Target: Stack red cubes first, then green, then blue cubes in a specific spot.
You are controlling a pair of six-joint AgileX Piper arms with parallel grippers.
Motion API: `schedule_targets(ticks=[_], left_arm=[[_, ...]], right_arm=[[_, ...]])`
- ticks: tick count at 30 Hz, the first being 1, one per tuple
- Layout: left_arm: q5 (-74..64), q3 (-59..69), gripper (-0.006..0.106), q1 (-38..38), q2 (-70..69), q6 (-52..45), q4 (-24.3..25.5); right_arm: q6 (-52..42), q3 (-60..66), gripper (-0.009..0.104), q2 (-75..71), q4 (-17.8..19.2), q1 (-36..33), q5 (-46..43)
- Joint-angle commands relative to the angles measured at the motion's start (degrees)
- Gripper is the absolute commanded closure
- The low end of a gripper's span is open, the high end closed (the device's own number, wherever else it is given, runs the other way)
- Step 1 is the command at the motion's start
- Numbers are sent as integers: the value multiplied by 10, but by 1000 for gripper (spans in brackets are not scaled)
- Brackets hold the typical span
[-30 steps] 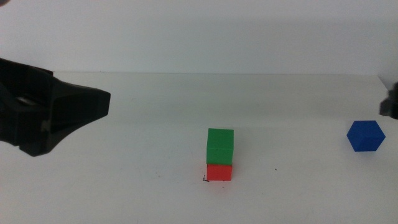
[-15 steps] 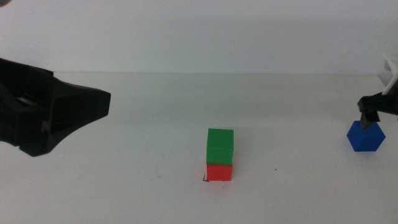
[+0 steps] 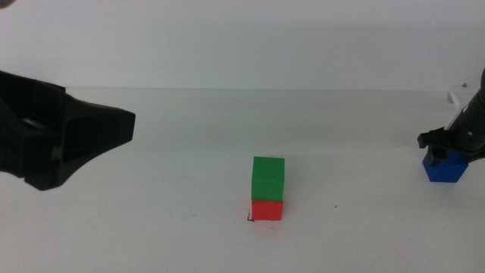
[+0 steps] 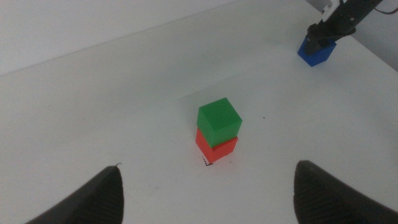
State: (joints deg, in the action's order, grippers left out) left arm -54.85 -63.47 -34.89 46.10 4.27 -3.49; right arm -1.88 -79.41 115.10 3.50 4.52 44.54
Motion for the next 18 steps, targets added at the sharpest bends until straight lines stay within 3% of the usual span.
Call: schedule_targets(ticks=[1, 5, 10, 15, 18], left_arm=[[3, 1, 7, 0, -3, 1, 1], [4, 1, 7, 0, -3, 1, 1], [5, 1, 7, 0, -2, 1, 1], [7, 1, 7, 0, -3, 1, 1], [7, 1, 7, 0, -2, 1, 1]], right_arm=[[19, -9, 95, -18, -3, -13, 10], [101, -25, 93, -95, 21, -104, 101], [331, -79, 86, -166, 105, -309, 254], [476, -117, 79, -162, 167, -481, 254], [521, -135, 79, -147, 177, -519, 254]])
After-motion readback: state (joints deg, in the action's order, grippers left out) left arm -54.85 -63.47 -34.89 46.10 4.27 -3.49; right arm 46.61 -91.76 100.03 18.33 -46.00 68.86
